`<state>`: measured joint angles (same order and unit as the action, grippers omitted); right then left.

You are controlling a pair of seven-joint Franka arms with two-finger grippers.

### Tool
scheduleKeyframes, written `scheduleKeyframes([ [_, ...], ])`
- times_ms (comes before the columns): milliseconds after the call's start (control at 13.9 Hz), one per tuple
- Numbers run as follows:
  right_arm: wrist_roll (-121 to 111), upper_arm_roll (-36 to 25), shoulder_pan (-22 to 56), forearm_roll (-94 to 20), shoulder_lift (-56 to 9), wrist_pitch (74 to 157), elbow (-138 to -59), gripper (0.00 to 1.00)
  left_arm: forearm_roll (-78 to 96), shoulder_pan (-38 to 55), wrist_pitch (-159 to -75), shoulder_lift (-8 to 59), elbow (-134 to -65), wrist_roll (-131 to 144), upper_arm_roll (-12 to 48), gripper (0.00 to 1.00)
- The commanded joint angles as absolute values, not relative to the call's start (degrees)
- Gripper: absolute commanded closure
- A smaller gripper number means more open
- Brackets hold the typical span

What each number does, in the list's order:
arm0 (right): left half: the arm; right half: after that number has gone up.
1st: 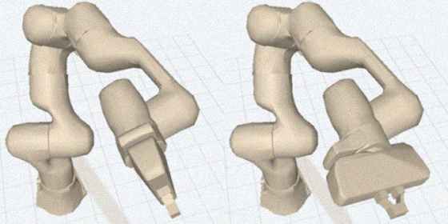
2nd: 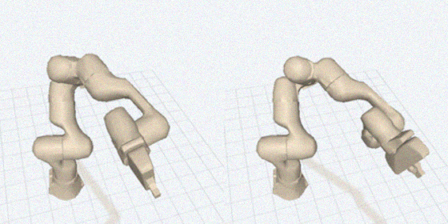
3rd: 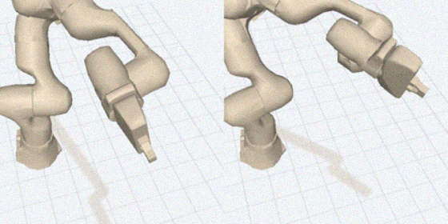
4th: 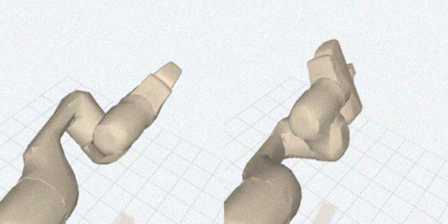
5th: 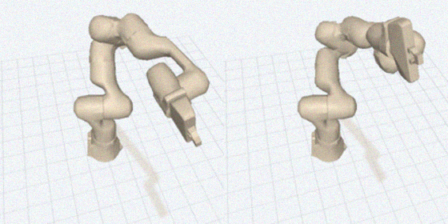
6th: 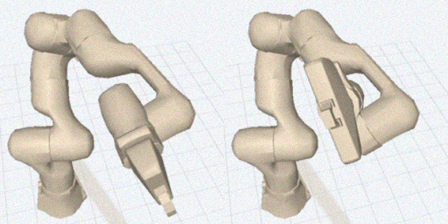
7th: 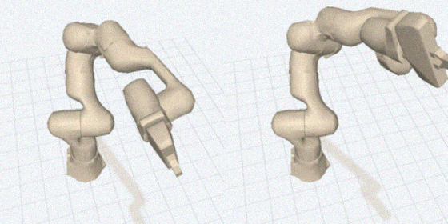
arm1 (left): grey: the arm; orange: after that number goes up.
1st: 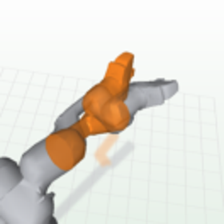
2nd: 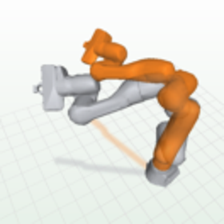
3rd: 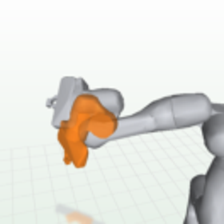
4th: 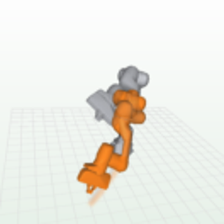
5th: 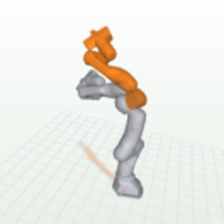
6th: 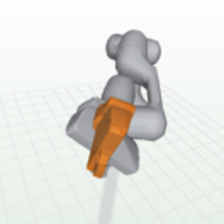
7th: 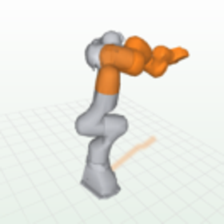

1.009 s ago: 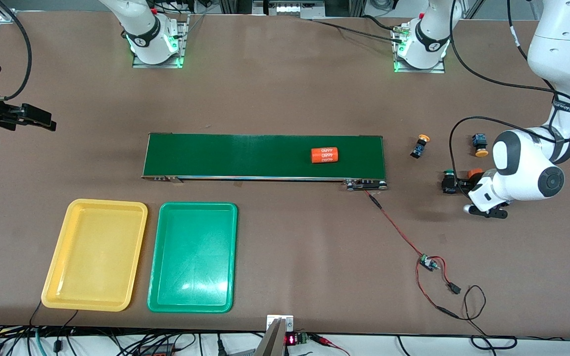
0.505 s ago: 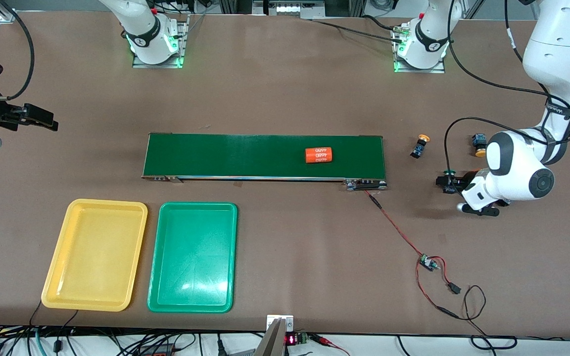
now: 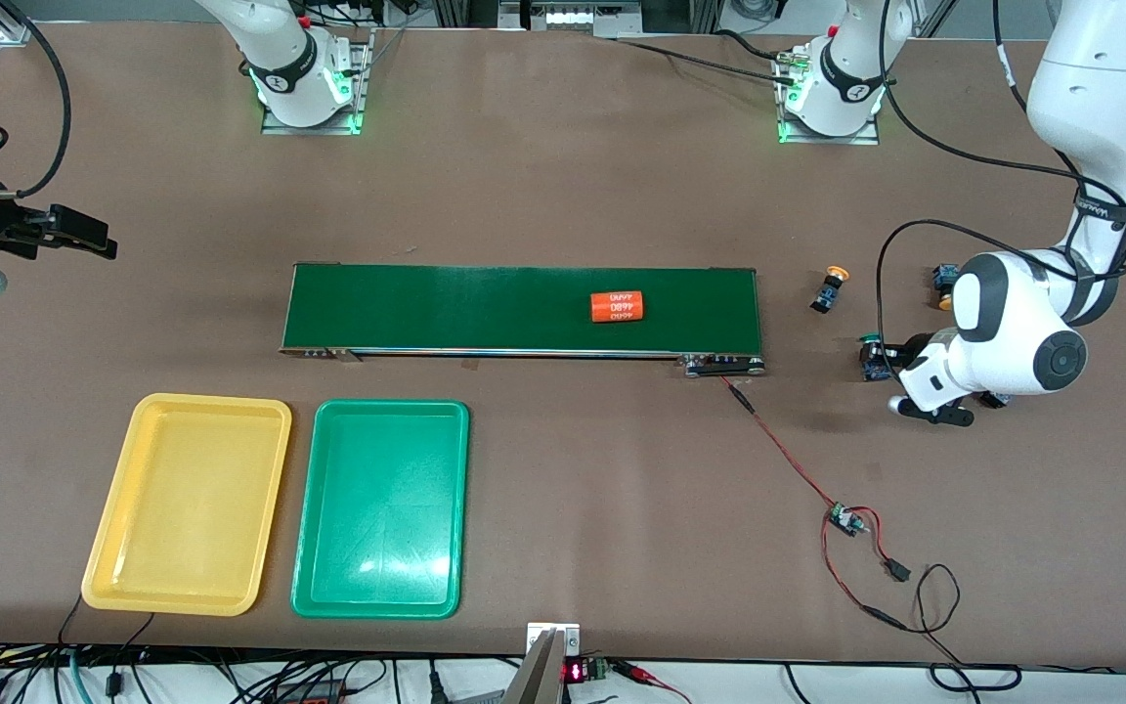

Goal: Sort buttons by color to trays
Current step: 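Grasp the green-capped push button with the left gripper, then carry the green button with the left gripper onto the belt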

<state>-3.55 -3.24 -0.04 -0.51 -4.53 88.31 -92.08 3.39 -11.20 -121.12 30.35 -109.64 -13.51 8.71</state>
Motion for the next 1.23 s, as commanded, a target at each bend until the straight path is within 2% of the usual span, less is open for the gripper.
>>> scheduleKeyframes([
  [0, -3.78, -3.16, -0.09, -1.05, -5.18, 87.54, -90.97, 0.0, 4.13, -8.8, -117.0, 24.89, -110.65, -12.92, 8.53, 1.0],
  [216, -3.87, -3.16, -0.26, -1.05, -5.27, 87.54, -90.97, 0.0, 4.13, -5.37, -114.53, 20.84, -110.04, -12.4, 9.14, 1.0],
  [649, -4.04, -3.34, -0.53, -1.06, -5.27, 87.45, -90.97, 0.0, 4.22, -3.52, -112.94, 20.04, -110.48, 2.87, 19.15, 1.0],
  [1009, -4.22, -3.52, -0.53, -1.05, -5.27, 87.54, -90.97, 0.0, 4.22, 3.15, -113.11, 19.95, -110.65, 12.19, 19.6, 1.0],
  [1154, -4.13, -3.52, -0.44, -1.05, -5.27, 87.45, -90.97, 0.0, 4.31, 3.52, -113.9, 20.21, -110.65, 14.58, 21.52, 1.0],
])
